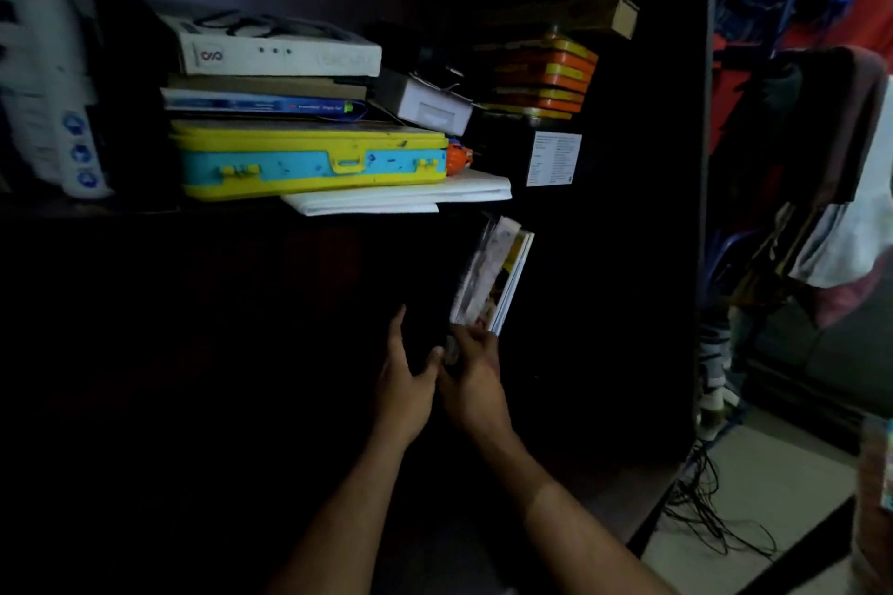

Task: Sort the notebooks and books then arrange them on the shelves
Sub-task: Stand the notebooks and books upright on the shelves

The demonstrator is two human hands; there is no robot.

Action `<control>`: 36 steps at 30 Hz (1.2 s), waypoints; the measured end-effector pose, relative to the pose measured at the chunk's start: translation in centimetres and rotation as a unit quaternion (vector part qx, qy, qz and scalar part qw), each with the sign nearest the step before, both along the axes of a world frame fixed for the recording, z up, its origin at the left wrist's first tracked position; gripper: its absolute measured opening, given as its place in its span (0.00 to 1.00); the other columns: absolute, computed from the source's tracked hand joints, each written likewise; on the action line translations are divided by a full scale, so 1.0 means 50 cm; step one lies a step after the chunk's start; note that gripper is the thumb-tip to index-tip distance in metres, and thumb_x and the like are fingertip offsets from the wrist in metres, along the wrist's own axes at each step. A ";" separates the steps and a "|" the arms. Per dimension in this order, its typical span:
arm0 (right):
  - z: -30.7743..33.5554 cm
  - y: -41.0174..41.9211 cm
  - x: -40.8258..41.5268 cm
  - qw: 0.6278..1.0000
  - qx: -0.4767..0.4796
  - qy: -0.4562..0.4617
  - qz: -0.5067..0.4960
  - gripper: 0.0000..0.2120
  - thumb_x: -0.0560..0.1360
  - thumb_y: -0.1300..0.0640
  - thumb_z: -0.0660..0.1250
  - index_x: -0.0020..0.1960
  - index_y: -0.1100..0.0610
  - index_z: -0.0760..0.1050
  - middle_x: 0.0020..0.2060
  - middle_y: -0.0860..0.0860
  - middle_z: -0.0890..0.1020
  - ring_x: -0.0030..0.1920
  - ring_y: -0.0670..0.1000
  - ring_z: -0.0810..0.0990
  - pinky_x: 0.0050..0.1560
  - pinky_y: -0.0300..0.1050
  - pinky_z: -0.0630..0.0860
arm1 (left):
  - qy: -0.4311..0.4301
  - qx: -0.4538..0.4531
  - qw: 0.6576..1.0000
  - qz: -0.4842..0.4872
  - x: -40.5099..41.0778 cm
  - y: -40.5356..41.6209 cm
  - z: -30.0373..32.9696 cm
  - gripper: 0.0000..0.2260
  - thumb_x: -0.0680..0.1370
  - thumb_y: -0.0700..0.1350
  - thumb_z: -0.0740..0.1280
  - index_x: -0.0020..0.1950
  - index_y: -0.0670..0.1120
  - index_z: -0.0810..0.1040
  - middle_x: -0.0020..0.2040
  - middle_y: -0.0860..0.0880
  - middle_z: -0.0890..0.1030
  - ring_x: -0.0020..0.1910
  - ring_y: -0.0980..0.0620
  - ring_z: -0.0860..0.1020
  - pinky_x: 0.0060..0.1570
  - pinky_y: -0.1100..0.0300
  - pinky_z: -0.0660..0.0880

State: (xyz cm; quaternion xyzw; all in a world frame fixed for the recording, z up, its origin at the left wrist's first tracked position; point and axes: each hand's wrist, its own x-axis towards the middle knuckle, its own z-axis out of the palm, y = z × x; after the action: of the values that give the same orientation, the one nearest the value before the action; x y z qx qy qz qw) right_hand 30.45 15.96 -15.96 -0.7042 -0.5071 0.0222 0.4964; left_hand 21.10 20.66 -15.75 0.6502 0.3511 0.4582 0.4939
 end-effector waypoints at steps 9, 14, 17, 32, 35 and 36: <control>0.014 0.011 0.010 0.976 0.056 0.208 -0.035 0.18 0.77 0.57 0.70 0.61 0.48 0.65 0.58 0.48 0.80 0.55 0.45 0.81 0.58 0.47 0.79 | -0.087 0.000 0.995 0.047 -0.012 0.011 0.005 0.34 0.77 0.40 0.73 0.78 0.59 0.62 0.76 0.51 0.68 0.73 0.52 0.69 0.73 0.49 0.67; 0.056 0.075 0.000 0.968 0.037 0.229 -0.093 0.26 0.78 0.53 0.70 0.71 0.52 0.62 0.56 0.48 0.77 0.51 0.49 0.77 0.50 0.41 0.71 | -0.082 0.013 0.995 0.059 -0.003 0.020 0.000 0.33 0.78 0.36 0.71 0.78 0.57 0.63 0.76 0.50 0.68 0.75 0.52 0.67 0.75 0.52 0.64; 0.040 0.081 -0.010 0.973 0.068 0.191 -0.109 0.22 0.77 0.55 0.68 0.68 0.48 0.64 0.55 0.46 0.78 0.53 0.52 0.80 0.50 0.44 0.75 | -0.088 0.008 0.995 0.048 -0.001 0.026 -0.009 0.35 0.77 0.38 0.73 0.77 0.61 0.62 0.77 0.52 0.68 0.75 0.53 0.67 0.75 0.51 0.65; 0.027 0.064 0.018 0.994 0.050 0.071 -0.060 0.26 0.69 0.68 0.65 0.65 0.52 0.69 0.59 0.49 0.73 0.59 0.50 0.74 0.61 0.51 0.76 | 0.046 0.063 0.997 -0.016 0.001 0.035 -0.013 0.40 0.80 0.43 0.69 0.77 0.72 0.47 0.81 0.52 0.59 0.78 0.50 0.62 0.75 0.48 0.64; 0.025 0.064 0.021 0.993 0.063 0.081 -0.052 0.31 0.68 0.69 0.65 0.69 0.53 0.69 0.62 0.49 0.73 0.63 0.51 0.74 0.65 0.53 0.75 | 0.053 0.065 0.996 -0.029 0.000 0.037 -0.022 0.40 0.79 0.43 0.69 0.78 0.70 0.48 0.82 0.54 0.55 0.79 0.51 0.59 0.76 0.47 0.64; 0.024 0.064 0.021 0.993 0.062 0.087 -0.052 0.32 0.69 0.69 0.65 0.71 0.53 0.68 0.64 0.50 0.72 0.65 0.52 0.73 0.67 0.53 0.74 | 0.046 0.057 0.997 -0.037 -0.001 0.038 -0.024 0.40 0.79 0.43 0.70 0.77 0.71 0.49 0.82 0.54 0.55 0.79 0.51 0.60 0.75 0.47 0.65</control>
State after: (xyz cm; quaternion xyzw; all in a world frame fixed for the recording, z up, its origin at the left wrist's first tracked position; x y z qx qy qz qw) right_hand 31.51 19.16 -14.77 -0.6930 -0.4249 0.0259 0.5819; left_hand 21.04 22.54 -16.96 0.7101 0.3224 0.4290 0.4558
